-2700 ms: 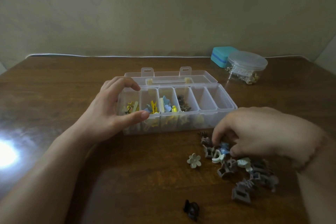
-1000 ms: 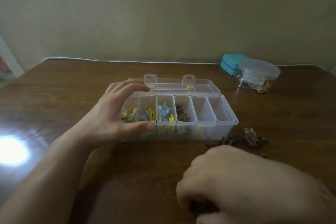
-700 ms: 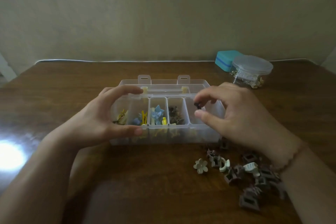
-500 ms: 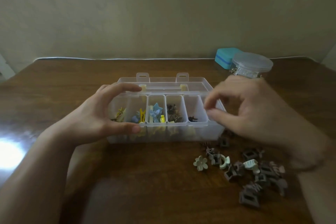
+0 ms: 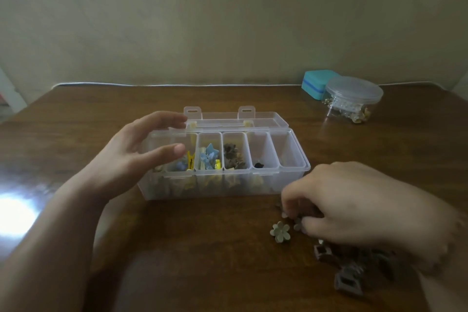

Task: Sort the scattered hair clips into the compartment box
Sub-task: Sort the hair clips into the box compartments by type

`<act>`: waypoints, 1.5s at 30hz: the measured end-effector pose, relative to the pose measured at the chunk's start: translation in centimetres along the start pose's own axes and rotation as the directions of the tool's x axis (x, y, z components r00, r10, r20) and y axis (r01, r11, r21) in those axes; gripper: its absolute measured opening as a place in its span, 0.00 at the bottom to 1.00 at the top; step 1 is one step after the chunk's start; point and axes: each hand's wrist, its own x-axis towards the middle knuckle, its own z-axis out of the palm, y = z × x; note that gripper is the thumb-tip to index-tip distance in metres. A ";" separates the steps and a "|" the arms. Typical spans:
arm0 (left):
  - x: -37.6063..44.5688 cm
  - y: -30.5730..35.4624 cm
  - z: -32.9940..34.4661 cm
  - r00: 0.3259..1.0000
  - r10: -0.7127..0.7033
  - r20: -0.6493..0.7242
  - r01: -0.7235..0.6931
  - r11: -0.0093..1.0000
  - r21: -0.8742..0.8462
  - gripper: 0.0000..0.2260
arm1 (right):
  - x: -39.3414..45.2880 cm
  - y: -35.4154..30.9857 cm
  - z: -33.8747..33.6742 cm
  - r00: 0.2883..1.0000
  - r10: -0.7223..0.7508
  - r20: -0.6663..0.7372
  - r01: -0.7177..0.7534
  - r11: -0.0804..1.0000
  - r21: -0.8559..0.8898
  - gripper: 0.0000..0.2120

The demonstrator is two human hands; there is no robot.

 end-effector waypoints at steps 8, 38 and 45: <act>-0.1 0.3 0.0 0.998 -0.011 0.064 0.009 0.999 0.040 0.30 | -0.9 1.4 -1.8 0.946 -0.080 -0.315 0.216 0.879 0.426 0.06; -0.1 0.5 -0.2 0.992 -0.049 0.113 0.054 0.998 -0.040 0.39 | -0.1 1.1 -0.9 0.869 -0.189 -0.457 0.354 0.882 0.310 0.10; -0.1 0.5 -0.1 0.993 -0.058 0.107 0.059 0.998 -0.006 0.37 | 2.5 0.9 0.6 0.785 0.088 -0.613 0.009 0.988 0.154 0.18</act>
